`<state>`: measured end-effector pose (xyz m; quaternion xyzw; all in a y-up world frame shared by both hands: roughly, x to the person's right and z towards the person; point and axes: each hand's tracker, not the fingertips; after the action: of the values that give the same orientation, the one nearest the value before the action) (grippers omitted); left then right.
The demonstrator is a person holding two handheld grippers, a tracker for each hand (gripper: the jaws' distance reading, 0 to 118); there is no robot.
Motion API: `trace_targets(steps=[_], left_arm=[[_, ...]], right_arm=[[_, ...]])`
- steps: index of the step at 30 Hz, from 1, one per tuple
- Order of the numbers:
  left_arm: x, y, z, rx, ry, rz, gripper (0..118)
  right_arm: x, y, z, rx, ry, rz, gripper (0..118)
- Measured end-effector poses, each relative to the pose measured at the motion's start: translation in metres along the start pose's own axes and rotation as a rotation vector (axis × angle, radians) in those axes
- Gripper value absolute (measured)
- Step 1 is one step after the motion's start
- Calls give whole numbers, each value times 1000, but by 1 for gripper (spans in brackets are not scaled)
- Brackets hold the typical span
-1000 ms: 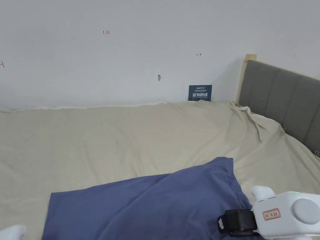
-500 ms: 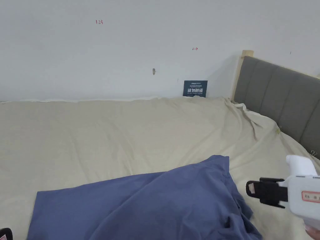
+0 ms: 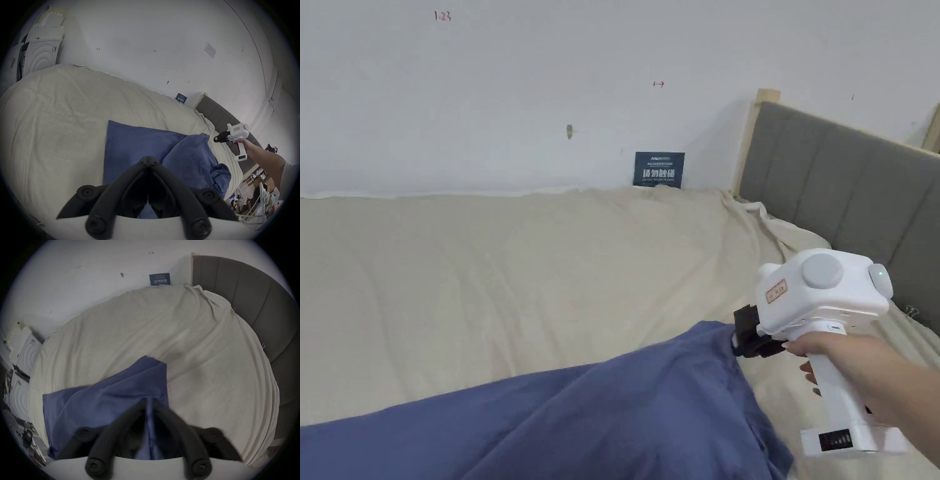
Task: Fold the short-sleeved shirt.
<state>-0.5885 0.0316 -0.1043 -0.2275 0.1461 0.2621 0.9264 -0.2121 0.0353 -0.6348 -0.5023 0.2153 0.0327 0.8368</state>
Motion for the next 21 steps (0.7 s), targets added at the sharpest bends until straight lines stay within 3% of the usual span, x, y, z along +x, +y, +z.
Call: trace_targets(steps=[2,3,8,9,10,11,12,13,18,21], left_arm=[[0,-2,-7,-13,12,-11,0],[-1,-3,-9,-21,17,-14,0],[-5,-9,-20,-58,26,0,0],[-32,-13,-20,-66,29,4,0],[-36,-14,-21,-73,31,9,0],[-40,-15,-21,-77,33,13,0],[-41,-16,-21,-81,34,17,0],[-38,-18,-24,-85,35,21,0],[-42,-19,-26,-104,43,45,0],[-40,-3,-33,-118,34,55,0]], right_arm=[[9,6,-19,-58,-25,-41,96],[10,4,-24,-53,-31,-51,111],[14,5,-46,-88,-29,-95,104],[15,5,-49,-97,-34,-92,98],[15,4,-51,-102,-35,-88,84],[14,4,-51,-97,-33,-79,62],[9,3,-52,-94,-19,-66,17],[8,1,-54,-105,-5,-58,6],[-15,2,-47,-62,-88,136,6],[-14,5,-25,-11,-39,89,6]])
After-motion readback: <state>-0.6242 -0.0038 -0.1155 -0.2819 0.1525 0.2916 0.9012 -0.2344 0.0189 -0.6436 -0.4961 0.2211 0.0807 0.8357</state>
